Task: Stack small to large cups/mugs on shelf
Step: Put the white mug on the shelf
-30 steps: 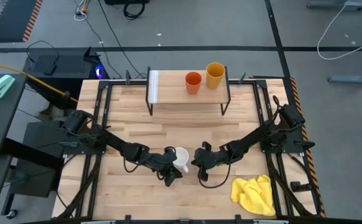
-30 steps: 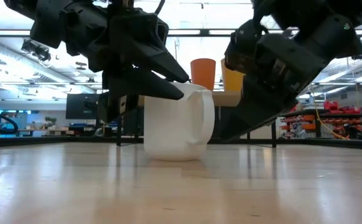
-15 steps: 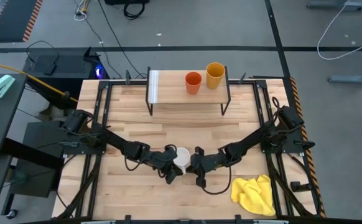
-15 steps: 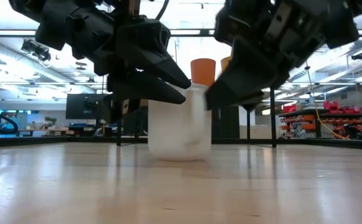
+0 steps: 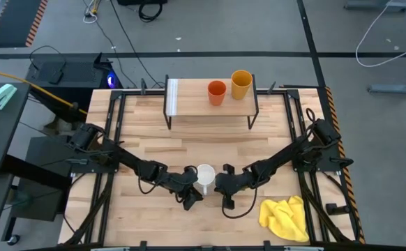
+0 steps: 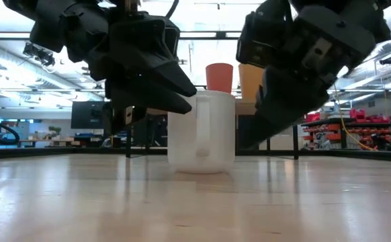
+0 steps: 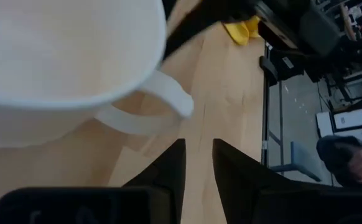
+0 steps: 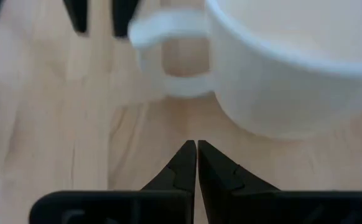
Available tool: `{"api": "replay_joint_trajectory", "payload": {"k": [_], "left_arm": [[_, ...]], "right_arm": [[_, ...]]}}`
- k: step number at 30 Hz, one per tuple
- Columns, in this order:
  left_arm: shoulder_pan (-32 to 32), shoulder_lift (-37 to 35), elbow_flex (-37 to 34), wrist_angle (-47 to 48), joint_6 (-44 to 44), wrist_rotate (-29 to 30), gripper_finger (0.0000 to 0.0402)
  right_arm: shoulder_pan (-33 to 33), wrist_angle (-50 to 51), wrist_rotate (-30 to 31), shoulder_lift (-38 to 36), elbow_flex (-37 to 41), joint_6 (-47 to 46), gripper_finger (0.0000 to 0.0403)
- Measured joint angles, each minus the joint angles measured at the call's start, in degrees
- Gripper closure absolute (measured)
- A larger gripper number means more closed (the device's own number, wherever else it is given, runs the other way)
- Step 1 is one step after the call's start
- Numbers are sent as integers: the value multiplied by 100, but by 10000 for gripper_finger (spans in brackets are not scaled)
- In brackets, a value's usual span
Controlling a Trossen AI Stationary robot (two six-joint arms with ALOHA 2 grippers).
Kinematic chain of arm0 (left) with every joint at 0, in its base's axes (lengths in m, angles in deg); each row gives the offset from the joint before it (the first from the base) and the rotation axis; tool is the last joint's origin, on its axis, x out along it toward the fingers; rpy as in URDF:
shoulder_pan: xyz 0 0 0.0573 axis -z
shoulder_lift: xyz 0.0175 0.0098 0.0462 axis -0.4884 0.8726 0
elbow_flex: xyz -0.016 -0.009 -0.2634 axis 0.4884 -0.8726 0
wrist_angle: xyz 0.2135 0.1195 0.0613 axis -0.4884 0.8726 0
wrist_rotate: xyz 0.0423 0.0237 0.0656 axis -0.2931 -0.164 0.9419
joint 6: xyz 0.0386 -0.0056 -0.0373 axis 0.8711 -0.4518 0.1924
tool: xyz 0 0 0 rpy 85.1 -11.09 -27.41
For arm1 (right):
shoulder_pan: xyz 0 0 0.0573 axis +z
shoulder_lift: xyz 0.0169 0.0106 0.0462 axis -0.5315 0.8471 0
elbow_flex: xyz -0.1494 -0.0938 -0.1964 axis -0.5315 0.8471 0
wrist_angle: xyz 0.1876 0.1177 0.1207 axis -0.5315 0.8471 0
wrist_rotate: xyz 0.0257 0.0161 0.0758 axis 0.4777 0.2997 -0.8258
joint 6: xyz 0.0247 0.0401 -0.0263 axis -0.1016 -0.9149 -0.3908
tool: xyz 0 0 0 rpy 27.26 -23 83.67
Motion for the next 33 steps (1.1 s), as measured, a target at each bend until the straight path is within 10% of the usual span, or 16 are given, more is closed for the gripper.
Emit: {"api": "replay_joint_trajectory", "payload": {"k": [33], "left_arm": [[-57, -2, -2, 2, 55, 490, 316]], "right_arm": [[-27, -857, 125, 0, -2, 567, 380]]}}
